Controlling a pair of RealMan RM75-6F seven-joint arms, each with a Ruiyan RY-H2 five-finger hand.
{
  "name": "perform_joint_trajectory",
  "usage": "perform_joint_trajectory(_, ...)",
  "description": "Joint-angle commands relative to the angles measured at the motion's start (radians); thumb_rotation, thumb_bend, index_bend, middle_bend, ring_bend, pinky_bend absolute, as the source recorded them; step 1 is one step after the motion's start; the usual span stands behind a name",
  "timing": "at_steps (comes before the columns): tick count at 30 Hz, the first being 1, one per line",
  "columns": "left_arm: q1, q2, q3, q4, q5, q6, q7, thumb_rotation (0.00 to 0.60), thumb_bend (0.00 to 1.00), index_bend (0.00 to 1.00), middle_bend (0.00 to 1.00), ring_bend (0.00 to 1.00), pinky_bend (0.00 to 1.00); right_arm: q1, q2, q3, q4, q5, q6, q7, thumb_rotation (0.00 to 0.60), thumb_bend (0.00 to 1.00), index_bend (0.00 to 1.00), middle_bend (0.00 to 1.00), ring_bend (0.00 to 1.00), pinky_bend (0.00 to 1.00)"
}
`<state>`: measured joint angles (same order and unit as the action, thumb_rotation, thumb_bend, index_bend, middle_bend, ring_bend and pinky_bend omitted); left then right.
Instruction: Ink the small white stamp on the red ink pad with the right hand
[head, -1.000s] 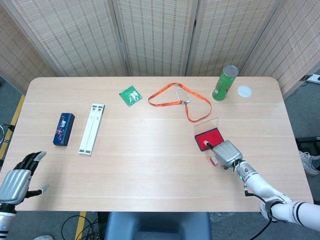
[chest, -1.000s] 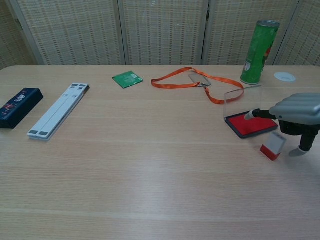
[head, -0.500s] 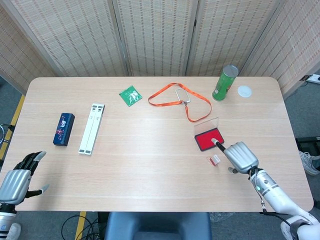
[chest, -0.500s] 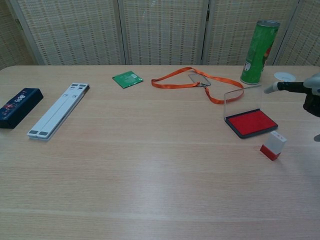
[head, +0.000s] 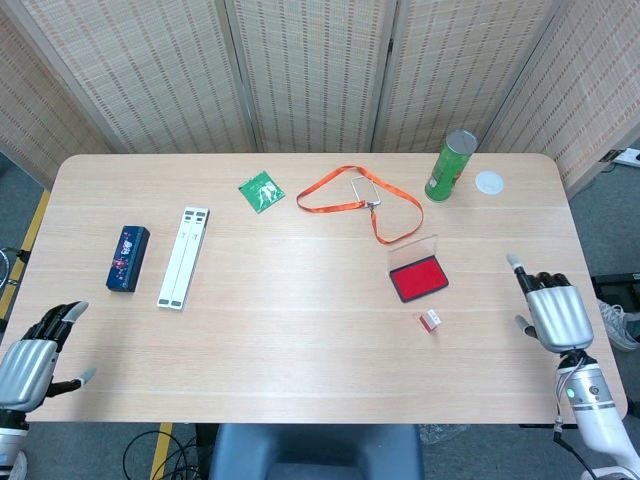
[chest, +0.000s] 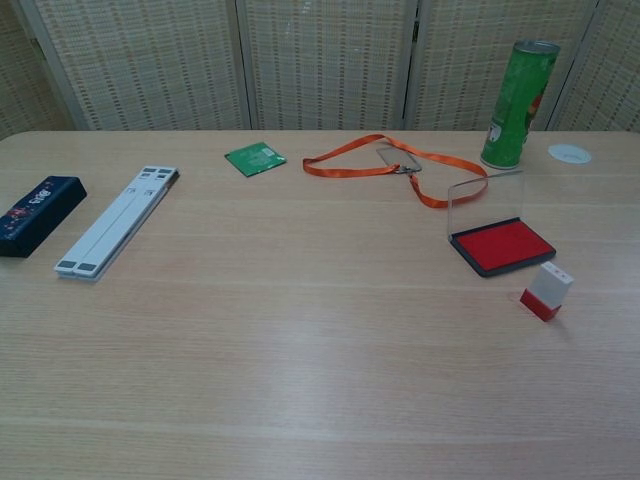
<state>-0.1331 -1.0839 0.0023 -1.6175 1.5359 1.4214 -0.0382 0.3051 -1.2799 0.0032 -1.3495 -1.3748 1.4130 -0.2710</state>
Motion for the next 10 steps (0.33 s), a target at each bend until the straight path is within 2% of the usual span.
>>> perform_joint_trajectory(1, -0.001, -0.001, 0.002, 0.001, 0.003, -0.002, -0.001, 0.6, 0.23, 0.0, 0.14, 0.12, 0.28, -0.042, -0.021, 0.033, 0.015, 0.021, 0.029, 0.044, 0.6, 0.16, 0.0, 0.19, 0.15, 0.18)
perform_joint_trajectory(6, 0.001, 0.001, 0.002, 0.002, 0.001, -0.001, -0.004, 0.6, 0.23, 0.0, 0.14, 0.12, 0.28, -0.054, 0.011, 0.025, -0.022, -0.004, 0.015, 0.087, 0.6, 0.14, 0.0, 0.02, 0.01, 0.04)
perform_joint_trajectory(10, 0.003, 0.002, 0.002, 0.0, 0.002, 0.004, -0.006, 0.6, 0.23, 0.0, 0.14, 0.12, 0.28, -0.053, 0.023, 0.015, -0.035, -0.02, -0.019, 0.103, 0.6, 0.13, 0.0, 0.0, 0.0, 0.0)
